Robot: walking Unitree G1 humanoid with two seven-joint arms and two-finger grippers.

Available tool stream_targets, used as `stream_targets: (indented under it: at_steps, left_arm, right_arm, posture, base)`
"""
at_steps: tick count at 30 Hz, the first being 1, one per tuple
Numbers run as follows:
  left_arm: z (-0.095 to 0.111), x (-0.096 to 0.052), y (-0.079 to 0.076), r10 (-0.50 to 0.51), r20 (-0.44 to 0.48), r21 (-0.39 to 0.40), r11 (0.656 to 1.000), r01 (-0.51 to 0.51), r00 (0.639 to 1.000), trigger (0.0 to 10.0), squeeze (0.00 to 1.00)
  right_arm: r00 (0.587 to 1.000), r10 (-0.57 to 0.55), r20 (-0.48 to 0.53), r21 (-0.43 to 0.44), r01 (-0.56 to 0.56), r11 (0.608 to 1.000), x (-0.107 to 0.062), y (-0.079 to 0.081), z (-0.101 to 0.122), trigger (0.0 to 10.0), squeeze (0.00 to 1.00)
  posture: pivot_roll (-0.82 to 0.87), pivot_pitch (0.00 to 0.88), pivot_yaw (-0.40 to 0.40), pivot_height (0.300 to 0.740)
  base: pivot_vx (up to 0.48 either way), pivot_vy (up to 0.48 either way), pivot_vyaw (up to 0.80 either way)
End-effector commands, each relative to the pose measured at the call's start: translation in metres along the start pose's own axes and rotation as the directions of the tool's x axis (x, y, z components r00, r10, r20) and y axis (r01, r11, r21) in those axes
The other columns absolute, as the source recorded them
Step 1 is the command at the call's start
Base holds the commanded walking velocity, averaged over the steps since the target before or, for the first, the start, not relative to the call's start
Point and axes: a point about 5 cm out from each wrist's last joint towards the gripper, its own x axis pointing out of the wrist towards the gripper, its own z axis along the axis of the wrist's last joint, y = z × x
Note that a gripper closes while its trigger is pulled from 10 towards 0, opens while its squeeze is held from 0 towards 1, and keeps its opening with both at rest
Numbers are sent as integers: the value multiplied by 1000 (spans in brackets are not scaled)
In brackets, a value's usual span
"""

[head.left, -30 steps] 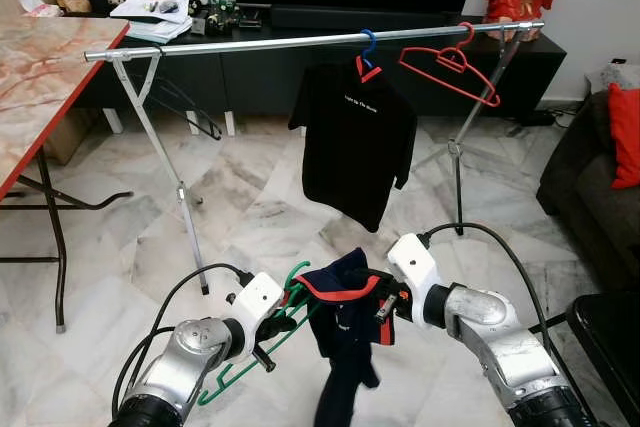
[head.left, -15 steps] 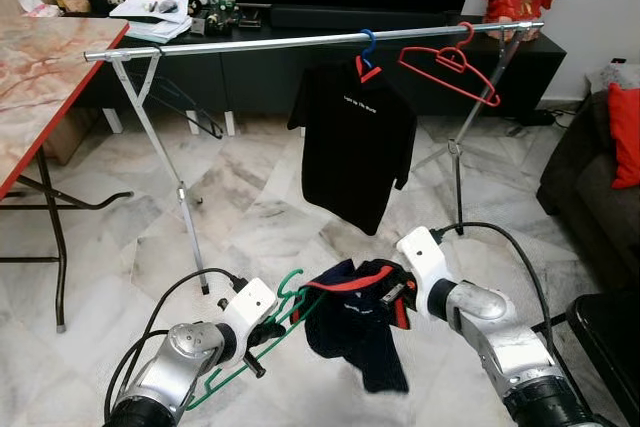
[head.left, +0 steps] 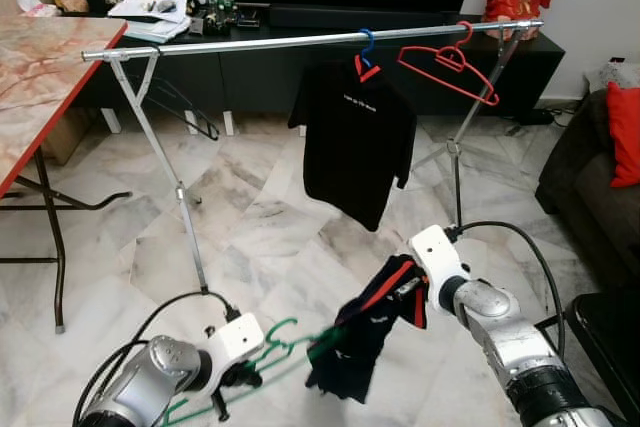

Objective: Hang hanger

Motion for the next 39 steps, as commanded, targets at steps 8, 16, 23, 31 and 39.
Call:
stream_targets:
  at_steps: [8, 16, 23, 31, 39]
  left_arm:
    - [33, 0, 2, 23, 187, -48, 999, -14, 982, 10000, 0]
    - [41, -1, -1, 5, 226, -63, 998, 9, 974, 10000, 0]
    - [36, -5, -10, -84, 193, -42, 995, 94, 978, 10000, 0]
    - [40, -4, -11, -77, 211, -44, 995, 89, 975, 10000, 0]
    - [42, -7, -16, -127, 223, -55, 988, 142, 967, 10000, 0]
  right_arm:
    - [1000, 3, 19, 8, -3, 1000, 3, 2, 3, 10000, 0]
    - [1000, 7, 4, 24, -7, 1000, 3, 4, -3, 10000, 0]
    - [1000, -5, -13, 32, 5, 999, 4, 2, -9, 10000, 0]
    - [1000, 0, -10, 38, 0, 999, 6, 4, -8, 10000, 0]
    - [1000, 0, -24, 45, 1, 999, 6, 5, -14, 10000, 0]
  posture:
    - [25, 84, -58, 740]
    - [24, 86, -56, 740]
    - [30, 88, -56, 740]
    - [30, 88, -58, 740]
    - [31, 88, -59, 740]
  base:
    - [0, 0, 0]
    - [0, 0, 0]
    - [0, 0, 0]
    - [0, 0, 0]
    - [0, 0, 0]
